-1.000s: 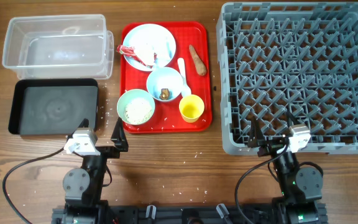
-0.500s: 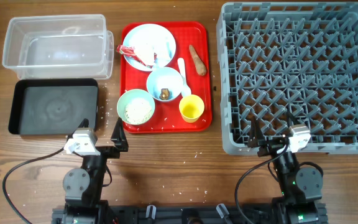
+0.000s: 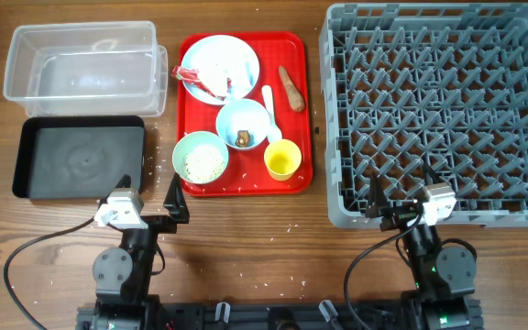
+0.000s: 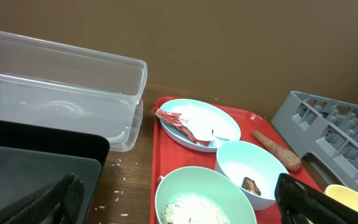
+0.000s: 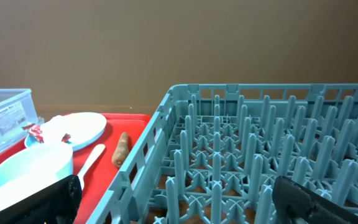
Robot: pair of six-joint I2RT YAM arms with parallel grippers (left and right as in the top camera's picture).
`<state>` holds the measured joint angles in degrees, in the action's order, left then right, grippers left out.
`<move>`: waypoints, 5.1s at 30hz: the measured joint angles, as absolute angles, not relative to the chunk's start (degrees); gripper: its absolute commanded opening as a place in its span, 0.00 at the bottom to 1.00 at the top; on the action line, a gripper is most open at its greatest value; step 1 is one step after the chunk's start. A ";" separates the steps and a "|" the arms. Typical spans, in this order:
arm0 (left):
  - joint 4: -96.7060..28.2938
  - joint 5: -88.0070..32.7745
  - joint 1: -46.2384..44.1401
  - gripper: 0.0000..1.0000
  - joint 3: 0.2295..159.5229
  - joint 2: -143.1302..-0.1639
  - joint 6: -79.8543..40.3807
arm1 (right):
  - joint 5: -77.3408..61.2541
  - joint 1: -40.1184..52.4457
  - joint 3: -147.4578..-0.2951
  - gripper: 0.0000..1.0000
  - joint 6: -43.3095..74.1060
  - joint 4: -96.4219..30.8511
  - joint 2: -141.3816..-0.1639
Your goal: Sort waste into correct bins and load items into the dishwasher rack
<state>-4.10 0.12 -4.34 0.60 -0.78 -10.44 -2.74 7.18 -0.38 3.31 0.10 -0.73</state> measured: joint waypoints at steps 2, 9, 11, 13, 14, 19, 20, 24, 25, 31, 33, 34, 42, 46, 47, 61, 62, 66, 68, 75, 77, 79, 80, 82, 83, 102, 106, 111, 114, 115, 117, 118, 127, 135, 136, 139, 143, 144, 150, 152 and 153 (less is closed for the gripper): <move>-4.10 0.12 -4.34 1.00 0.60 -0.78 -10.44 | -3.31 7.18 -0.38 1.00 3.31 0.10 -0.73; -4.10 0.12 -4.34 1.00 0.60 -0.78 -10.46 | -4.14 7.18 -0.38 1.00 3.31 2.74 -0.75; -3.66 0.10 -4.34 1.00 0.58 -0.78 -10.46 | -5.04 7.18 -0.38 1.00 3.29 3.51 -0.75; 2.26 -0.80 -4.34 1.00 0.36 -0.78 -10.48 | -6.66 7.18 -0.43 1.00 3.29 3.49 -0.75; 4.03 -0.97 -4.32 1.00 0.34 -0.82 -10.61 | -7.81 7.18 -0.67 1.00 3.22 3.44 -0.91; 3.55 -2.02 -4.32 1.00 2.02 -1.13 -10.63 | -9.96 7.18 -13.54 1.00 1.87 1.26 -10.13; 1.63 -2.07 -4.34 1.00 4.23 -2.24 -10.63 | -10.39 7.16 -17.54 1.00 1.15 0.23 -13.43; -4.12 -2.28 -4.34 1.00 18.28 -14.48 -10.35 | -11.16 7.05 -33.91 1.00 -1.50 -6.94 -30.37; -5.30 -2.28 -4.34 1.00 22.70 -19.46 -10.26 | -11.20 7.03 -38.72 1.00 -1.89 -10.76 -35.09; -30.52 -2.92 -5.23 1.00 69.45 -66.50 -9.37 | -10.66 6.92 -67.55 1.00 -6.15 -38.52 -58.24; -44.14 -2.90 -7.29 1.00 89.52 -82.17 -7.05 | -10.44 6.96 -73.89 1.00 -6.52 -45.21 -63.81; -49.47 -2.68 -8.45 1.00 99.83 -90.85 -5.98 | -10.44 6.96 -75.46 1.00 -6.59 -46.00 -65.89; -48.95 -5.91 -12.93 1.00 116.44 -122.21 -5.48 | -10.48 6.96 -76.03 1.00 -6.76 -49.95 -74.78; -46.26 -4.73 -13.34 1.00 116.55 -131.17 -14.37 | -10.48 6.96 -76.03 1.00 -6.76 -50.37 -75.22; -46.19 -3.66 -13.41 1.00 116.55 -133.45 -16.53 | -10.48 6.96 -76.03 1.00 -6.76 -50.37 -75.29; -44.73 4.62 -15.70 0.04 117.30 -140.70 -22.00 | -10.48 6.96 -76.03 1.00 -6.31 -50.39 -75.44; -44.95 4.62 -15.68 0.04 117.36 -140.68 -22.00 | -10.48 6.96 -76.03 1.00 -6.31 -50.39 -75.44; -48.95 4.19 -15.42 0.04 117.84 -138.85 -22.00 | -10.48 6.96 -76.03 1.00 -6.31 -50.39 -75.44; -49.63 3.95 -14.66 0.04 117.91 -134.89 -22.00 | -10.48 6.96 -76.03 1.00 -6.31 -50.39 -75.44; -53.98 3.57 -8.19 0.04 120.73 -117.12 -22.00 | -10.48 6.96 -76.03 1.00 -6.31 -50.59 -75.44; -55.83 3.57 -5.26 0.04 120.77 -116.68 -22.00 | -10.48 6.96 -76.03 1.00 -6.31 -50.61 -75.44; -57.47 3.84 -1.78 0.04 120.70 -117.16 -22.00 | -10.48 6.96 -76.03 1.00 -6.28 -50.61 -75.46; -57.84 4.29 -0.23 0.04 120.70 -117.34 -21.93 | -10.50 6.96 -76.03 1.00 -6.26 -50.59 -75.46; -57.69 5.32 4.19 0.04 120.60 -118.13 -21.34 | -10.72 6.96 -76.03 1.00 -6.07 -50.61 -75.55; -57.08 5.78 5.41 0.04 120.60 -118.76 -20.97 | -10.90 6.96 -76.03 1.00 -6.07 -50.61 -75.55; -58.76 4.38 8.73 0.93 119.46 -124.70 -17.17 | -11.16 6.96 -76.03 1.00 -5.19 -50.28 -75.77; -65.21 -1.08 6.04 0.86 119.59 -118.96 -15.53 | -11.16 6.96 -76.03 1.00 -5.19 -50.17 -75.81; -73.41 -4.91 -1.78 0.83 119.72 -117.89 -15.38 | -11.18 6.96 -76.03 1.00 -5.19 -50.17 -75.81; -75.44 -5.89 -7.64 0.83 119.72 -117.89 -15.40 | -11.42 6.96 -76.03 1.00 -4.99 -50.17 -75.81; -75.61 -6.02 -9.23 0.83 119.72 -117.89 -15.53 | -11.57 6.96 -76.03 1.00 -4.78 -50.17 -75.81; -75.72 -6.13 -12.99 0.81 119.72 -117.89 -16.34 | -11.60 6.96 -76.03 1.00 -4.27 -50.17 -75.81; -75.83 -6.13 -14.33 0.78 119.72 -117.91 -16.73 | -11.60 6.96 -76.03 1.00 -4.10 -50.19 -75.81; -78.15 -11.60 -24.05 0.71 114.50 -117.89 -17.82 | -11.60 6.96 -76.03 1.00 -3.70 -50.22 -75.81; -70.43 -14.13 -29.23 0.53 99.74 -118.02 -18.33 | -11.60 6.96 -76.03 1.00 -3.70 -50.22 -75.81; -69.36 -14.28 -29.54 0.51 98.80 -118.02 -18.33 | -11.60 6.96 -76.03 1.00 -3.70 -50.22 -75.81; -66.37 -14.52 -30.81 0.46 97.36 -118.02 -18.46 | -11.60 6.96 -76.03 1.00 -3.68 -50.22 -75.81; -63.33 -14.26 -32.45 0.29 95.46 -118.02 -19.97 | -11.60 6.96 -76.03 1.00 -3.33 -50.22 -75.81; -63.31 -13.67 -32.60 0.23 94.67 -118.02 -20.36 | -11.60 6.96 -76.03 1.00 -3.20 -50.22 -75.81; -63.29 -12.12 -32.45 0.04 93.95 -118.02 -21.41 | -11.60 6.96 -76.03 1.00 -2.61 -50.22 -75.81; -63.35 -11.90 -32.10 0.04 93.95 -118.02 -21.85 | -12.27 6.96 -76.03 1.00 -2.35 -50.22 -75.81; -63.35 -12.40 -31.64 0.04 93.95 -118.02 -21.87 | -12.99 6.96 -76.03 1.00 -2.17 -50.22 -75.81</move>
